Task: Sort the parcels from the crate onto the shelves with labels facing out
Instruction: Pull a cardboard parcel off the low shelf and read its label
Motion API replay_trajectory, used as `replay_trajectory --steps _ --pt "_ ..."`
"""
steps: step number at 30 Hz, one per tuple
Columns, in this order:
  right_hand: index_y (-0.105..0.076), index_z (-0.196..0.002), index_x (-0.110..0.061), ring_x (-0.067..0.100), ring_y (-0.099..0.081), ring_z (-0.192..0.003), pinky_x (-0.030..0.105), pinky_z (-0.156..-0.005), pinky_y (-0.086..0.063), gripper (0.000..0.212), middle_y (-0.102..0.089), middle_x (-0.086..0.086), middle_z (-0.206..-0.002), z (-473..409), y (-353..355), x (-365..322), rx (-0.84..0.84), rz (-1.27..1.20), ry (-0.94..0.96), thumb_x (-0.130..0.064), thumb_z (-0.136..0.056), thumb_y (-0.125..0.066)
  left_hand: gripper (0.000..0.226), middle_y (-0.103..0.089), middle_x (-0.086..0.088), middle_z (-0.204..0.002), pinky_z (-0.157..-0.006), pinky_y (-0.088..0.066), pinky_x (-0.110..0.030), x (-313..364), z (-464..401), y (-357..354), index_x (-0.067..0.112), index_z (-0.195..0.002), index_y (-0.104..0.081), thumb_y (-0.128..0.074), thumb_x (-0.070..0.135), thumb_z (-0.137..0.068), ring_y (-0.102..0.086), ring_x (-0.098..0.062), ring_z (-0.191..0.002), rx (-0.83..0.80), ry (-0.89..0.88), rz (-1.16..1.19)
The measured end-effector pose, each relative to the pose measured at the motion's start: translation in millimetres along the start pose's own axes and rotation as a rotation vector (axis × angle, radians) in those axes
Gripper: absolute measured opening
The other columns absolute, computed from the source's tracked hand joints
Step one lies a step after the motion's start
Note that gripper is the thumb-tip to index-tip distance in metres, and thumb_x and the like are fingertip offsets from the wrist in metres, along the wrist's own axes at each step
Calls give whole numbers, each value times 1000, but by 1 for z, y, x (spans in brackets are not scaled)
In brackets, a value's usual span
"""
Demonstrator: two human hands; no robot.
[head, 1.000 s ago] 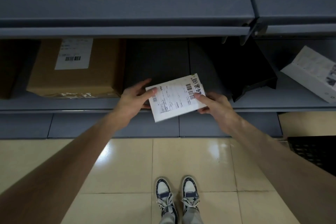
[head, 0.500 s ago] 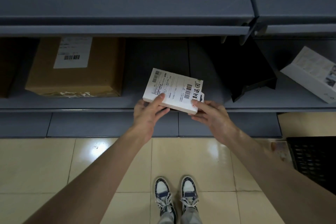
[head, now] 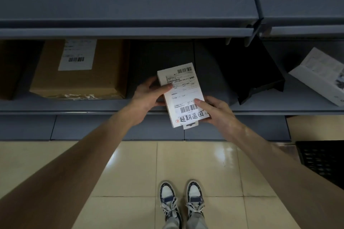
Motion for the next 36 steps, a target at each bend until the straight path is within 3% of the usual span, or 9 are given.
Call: replay_trajectory --steps 3,6,8,10,14,18,24,31,36 --pt "-64 -115 -5 22 -72 -94 28 -73 -59 26 -74 11 -105 2 -5 5 27 -69 19 -23 -95 -63 51 -73 3 -113 -82 -62 -45 -8 7 -3 23 -140 -51 -71 21 -92 -72 -19 -103 89 -72 11" --pt "-59 -113 -4 19 -72 -93 30 -74 -60 24 -71 11 -106 5 -8 14 72 -104 29 -22 -98 -58 39 -70 10 -111 -72 -61 -28 -27 24 -17 27 -140 -48 -56 22 -102 -72 -4 -91 106 -124 -54" --pt "-58 -111 -5 13 -71 -87 29 -74 -60 21 -71 8 -102 8 -11 20 95 -97 34 -22 -99 -56 39 -71 4 -113 -67 -62 -33 -44 35 -27 29 -145 -43 -47 22 -106 -73 -9 -89 98 -145 -106" --pt "-59 -111 -7 8 -69 -82 23 -72 -58 20 -71 3 -97 14 -10 25 110 -35 39 -23 -100 -55 43 -70 -2 -120 -71 -63 -43 -53 45 -31 30 -149 -39 -44 23 -107 -73 -17 -95 98 -170 -111" --pt "-63 -105 -9 -2 -64 -74 10 -66 -49 15 -72 -1 -94 36 -6 22 88 73 59 -21 -100 -55 46 -65 3 -130 -85 -60 -30 -45 76 -31 22 -152 -37 -43 14 -107 -67 -9 -110 98 -236 -108" --pt "-65 -105 -12 8 -64 -84 20 -72 -52 12 -73 2 -99 84 -12 3 47 101 70 -18 -99 -56 49 -64 5 -134 -88 -57 -25 -24 124 -29 22 -154 -34 -43 12 -107 -64 -10 -117 70 -258 -107" --pt "-65 -111 -6 10 -66 -88 21 -75 -54 18 -74 5 -102 177 -16 -36 36 132 122 -16 -98 -58 52 -63 10 -134 -82 -56 -18 18 221 -35 23 -155 -33 -44 12 -106 -64 -3 -116 37 -278 -125" --pt "-66 -114 -8 26 -68 -99 41 -85 -55 21 -74 5 -105 256 -12 -98 -3 208 253 -20 -98 -58 50 -65 8 -133 -100 -54 -37 78 301 -38 25 -153 -38 -50 15 -105 -63 -14 -121 71 -402 -156" --pt "-67 -110 -9 22 -69 -94 38 -83 -56 19 -74 7 -103 280 -11 -180 -11 290 411 -20 -97 -61 50 -68 8 -128 -100 -54 -42 157 330 -40 30 -153 -39 -51 20 -105 -65 -13 -117 82 -527 -204"
Point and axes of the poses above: each hand's wrist, its own z-axis away from the middle knuckle, its own y-axis out of the back of the hand, x = y × z, the point moved 8 cm from there along -z, towards the middle knuckle
